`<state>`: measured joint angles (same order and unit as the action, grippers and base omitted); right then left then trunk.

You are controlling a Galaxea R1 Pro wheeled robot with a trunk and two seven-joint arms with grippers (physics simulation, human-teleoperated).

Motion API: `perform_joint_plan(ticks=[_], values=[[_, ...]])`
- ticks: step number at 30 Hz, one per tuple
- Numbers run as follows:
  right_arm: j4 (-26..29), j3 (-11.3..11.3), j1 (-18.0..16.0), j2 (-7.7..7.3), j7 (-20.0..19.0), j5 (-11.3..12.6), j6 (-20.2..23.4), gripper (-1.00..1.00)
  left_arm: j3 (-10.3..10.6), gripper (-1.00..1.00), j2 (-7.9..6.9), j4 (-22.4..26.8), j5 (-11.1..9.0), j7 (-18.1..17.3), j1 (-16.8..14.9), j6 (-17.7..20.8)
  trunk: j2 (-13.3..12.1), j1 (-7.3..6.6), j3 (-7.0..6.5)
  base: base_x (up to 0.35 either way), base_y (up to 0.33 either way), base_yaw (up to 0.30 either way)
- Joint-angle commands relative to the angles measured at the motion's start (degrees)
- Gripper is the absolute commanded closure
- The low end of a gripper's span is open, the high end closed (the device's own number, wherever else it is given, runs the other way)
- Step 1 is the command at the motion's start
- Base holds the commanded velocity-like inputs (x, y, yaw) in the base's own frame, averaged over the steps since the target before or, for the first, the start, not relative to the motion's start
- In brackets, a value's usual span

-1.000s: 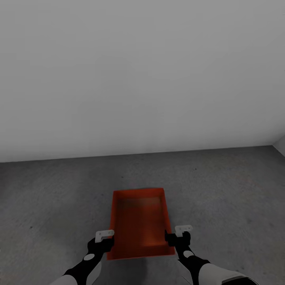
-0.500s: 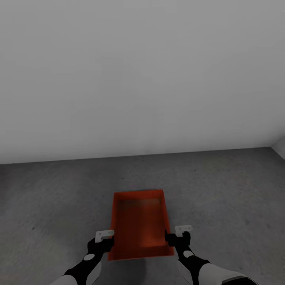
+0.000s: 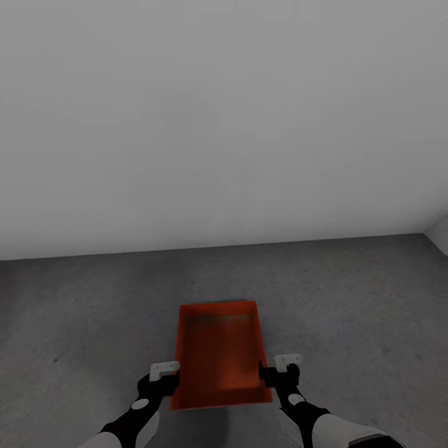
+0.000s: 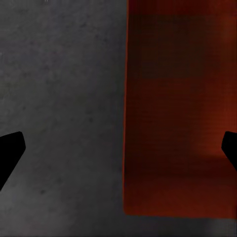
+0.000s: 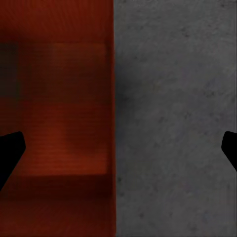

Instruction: Move the two storage containers from the living room to the garage. In the garage, place one container on the floor and stack the other container on top of it (either order is fine).

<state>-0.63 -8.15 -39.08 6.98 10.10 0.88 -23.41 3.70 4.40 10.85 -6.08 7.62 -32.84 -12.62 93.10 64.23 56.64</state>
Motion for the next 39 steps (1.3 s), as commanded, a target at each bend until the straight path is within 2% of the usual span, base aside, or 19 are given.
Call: perform_joint_plan(ticks=[1,39], values=[[-0.1,-0.5,0.0,0.02,0.4,0.1,-0.1,-1.00,0.4,-1.00,-0.01,-0.1,-0.6,0.2,0.0,-0.2,-0.4,-0.23,-0.15,0.000,0.000,0.000],[-0.1,-0.5,0.0,0.05,0.4,0.1,-0.1,-1.00,0.4,-1.00,-0.01,0.0,-0.6,0.2,0.0,-0.2,-15.6,-8.58,-6.97,0.000,0.000,0.000]])
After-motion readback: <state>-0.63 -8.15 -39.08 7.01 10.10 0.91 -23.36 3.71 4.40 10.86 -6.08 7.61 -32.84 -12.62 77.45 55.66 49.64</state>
